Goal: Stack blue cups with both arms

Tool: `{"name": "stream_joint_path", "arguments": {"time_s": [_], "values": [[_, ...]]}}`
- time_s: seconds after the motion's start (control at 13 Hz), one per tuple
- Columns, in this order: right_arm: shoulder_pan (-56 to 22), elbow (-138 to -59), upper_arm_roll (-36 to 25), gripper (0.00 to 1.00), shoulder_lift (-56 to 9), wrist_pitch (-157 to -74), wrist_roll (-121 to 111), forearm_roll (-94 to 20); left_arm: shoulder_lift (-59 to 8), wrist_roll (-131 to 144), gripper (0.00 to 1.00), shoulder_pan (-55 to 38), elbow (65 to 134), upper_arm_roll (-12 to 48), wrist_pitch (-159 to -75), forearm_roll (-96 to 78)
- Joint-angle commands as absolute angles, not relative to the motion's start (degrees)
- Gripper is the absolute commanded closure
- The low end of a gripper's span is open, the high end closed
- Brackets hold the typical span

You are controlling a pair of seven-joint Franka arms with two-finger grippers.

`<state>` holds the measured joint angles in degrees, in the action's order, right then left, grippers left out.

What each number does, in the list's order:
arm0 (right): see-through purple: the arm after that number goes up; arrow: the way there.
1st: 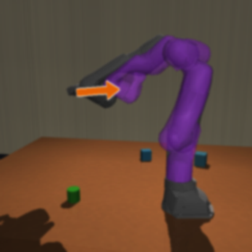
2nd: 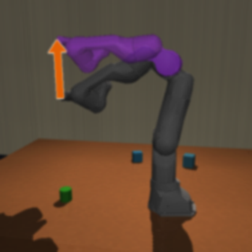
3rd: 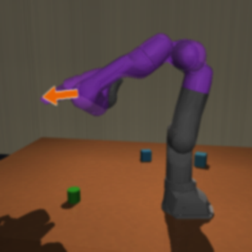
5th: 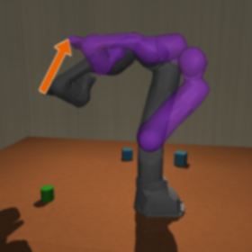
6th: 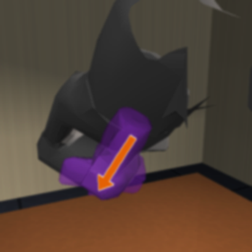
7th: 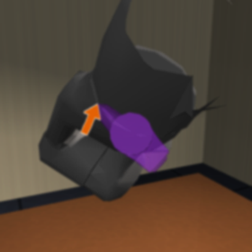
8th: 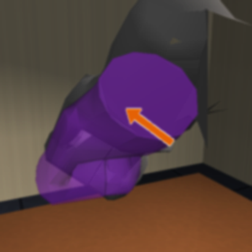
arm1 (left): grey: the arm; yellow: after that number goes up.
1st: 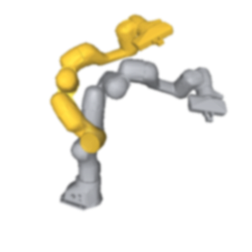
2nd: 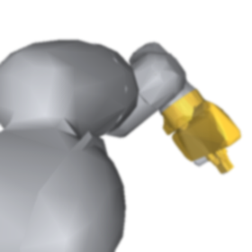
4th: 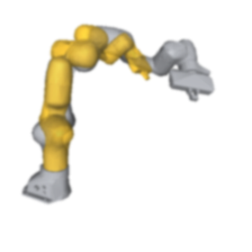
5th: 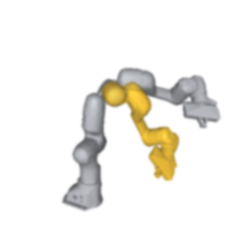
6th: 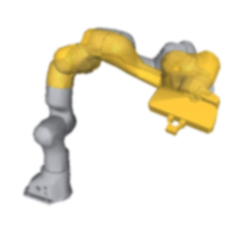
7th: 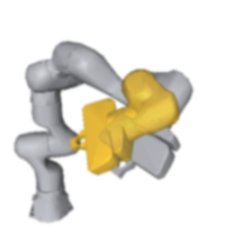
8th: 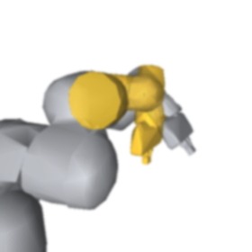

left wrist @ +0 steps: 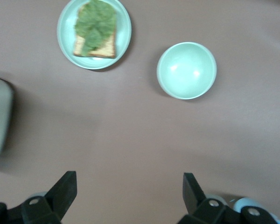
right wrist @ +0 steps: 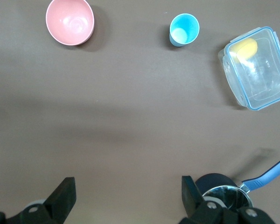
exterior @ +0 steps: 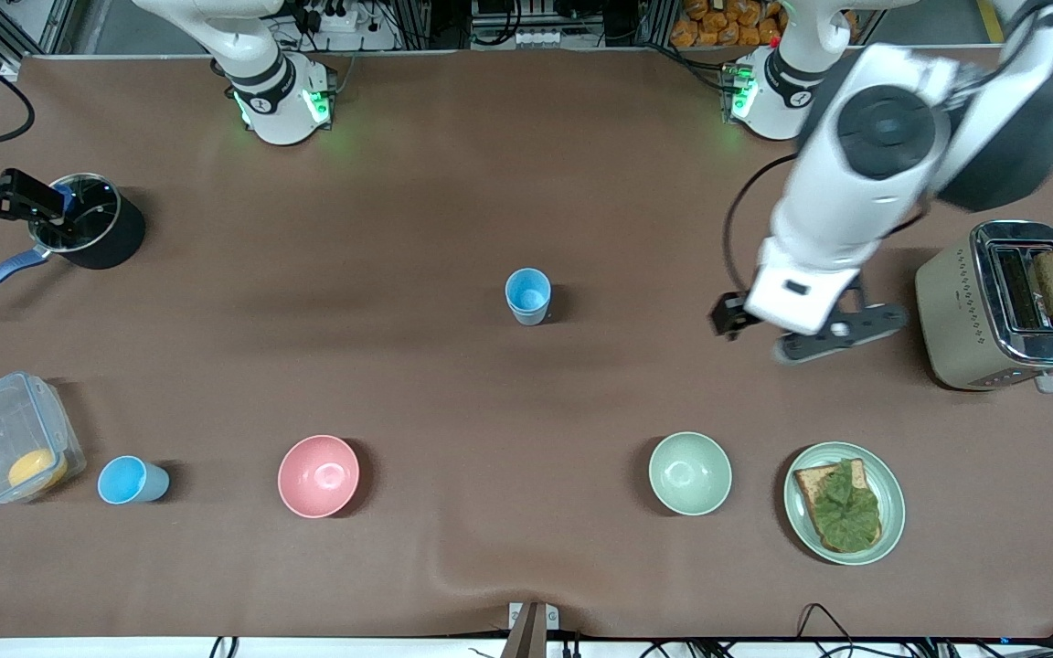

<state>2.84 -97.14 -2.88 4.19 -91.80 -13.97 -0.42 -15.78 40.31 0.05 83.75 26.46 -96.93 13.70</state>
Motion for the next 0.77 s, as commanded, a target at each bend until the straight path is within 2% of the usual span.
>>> {"name": "stream_joint_path", "arguments": {"time_s": [0.0, 0.31, 0.46, 0.54, 0.69], "values": [[2.11, -96.77, -2.46, 0.00, 4.57, -91.93, -14.24, 0.18, -10.04, 29.75, 0.00, 0.36, 85.08, 20.87, -91.95, 8.81], [2.11, -96.77, -2.46, 0.00, 4.31, -92.11, -14.15, -0.09, -5.55, 19.88, 0.00, -0.34, 85.34, 13.03, -86.76, 4.32], [2.11, -96.77, -2.46, 0.00, 4.31, -92.02, -14.15, -0.18, -3.88, 16.72, 0.00, -5.33, 84.90, 5.40, -84.83, 3.52], [2.11, -96.77, -2.46, 0.00, 4.31, -91.93, -14.15, -0.18, -3.26, 14.00, 0.00, -6.41, 84.90, 3.53, -83.42, 3.43], [2.11, -96.77, -2.46, 0.00, 4.31, -91.93, -14.15, -0.18, -3.25, 10.30, 0.00, -5.63, 84.55, 3.69, -82.97, 2.82]]}}
